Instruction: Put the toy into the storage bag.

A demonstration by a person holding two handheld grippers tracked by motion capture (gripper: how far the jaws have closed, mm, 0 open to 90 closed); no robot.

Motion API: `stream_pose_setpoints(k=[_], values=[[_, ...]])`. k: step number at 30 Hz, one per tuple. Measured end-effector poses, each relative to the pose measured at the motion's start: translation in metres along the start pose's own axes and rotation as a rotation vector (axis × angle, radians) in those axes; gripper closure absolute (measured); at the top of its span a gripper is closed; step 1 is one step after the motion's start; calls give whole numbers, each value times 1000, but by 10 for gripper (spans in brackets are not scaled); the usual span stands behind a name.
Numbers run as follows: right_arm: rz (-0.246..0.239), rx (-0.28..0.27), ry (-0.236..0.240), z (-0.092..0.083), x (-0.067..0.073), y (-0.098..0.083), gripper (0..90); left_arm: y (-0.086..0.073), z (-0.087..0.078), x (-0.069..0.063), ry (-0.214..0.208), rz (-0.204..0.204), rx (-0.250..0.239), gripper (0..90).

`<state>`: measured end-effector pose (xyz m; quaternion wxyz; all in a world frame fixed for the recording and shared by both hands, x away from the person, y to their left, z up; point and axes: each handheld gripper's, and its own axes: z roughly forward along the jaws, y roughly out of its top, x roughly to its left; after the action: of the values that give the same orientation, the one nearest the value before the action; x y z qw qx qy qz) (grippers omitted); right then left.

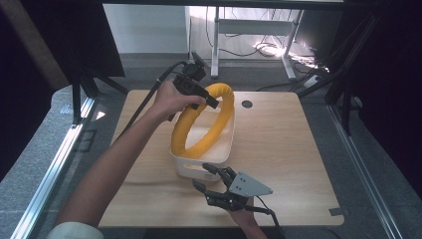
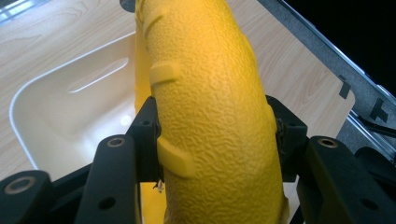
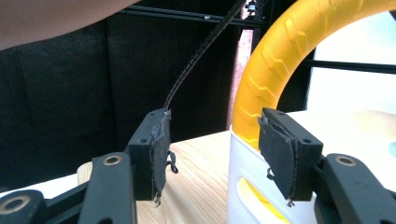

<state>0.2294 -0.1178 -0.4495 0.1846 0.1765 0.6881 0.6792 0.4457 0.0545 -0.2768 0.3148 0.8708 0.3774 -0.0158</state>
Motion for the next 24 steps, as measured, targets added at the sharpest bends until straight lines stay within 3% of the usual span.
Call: stream_pose_setpoints(k=[4, 18, 24], values=[[-2, -3, -3, 0, 0, 0, 437, -1, 7, 1, -2, -4, 10, 490], [9, 5, -10, 1, -5, 0, 437, -2, 7, 6, -21, -29, 6, 480], [11, 17, -14, 3, -9, -2, 436, -5, 0, 8, -15, -35, -39, 289]])
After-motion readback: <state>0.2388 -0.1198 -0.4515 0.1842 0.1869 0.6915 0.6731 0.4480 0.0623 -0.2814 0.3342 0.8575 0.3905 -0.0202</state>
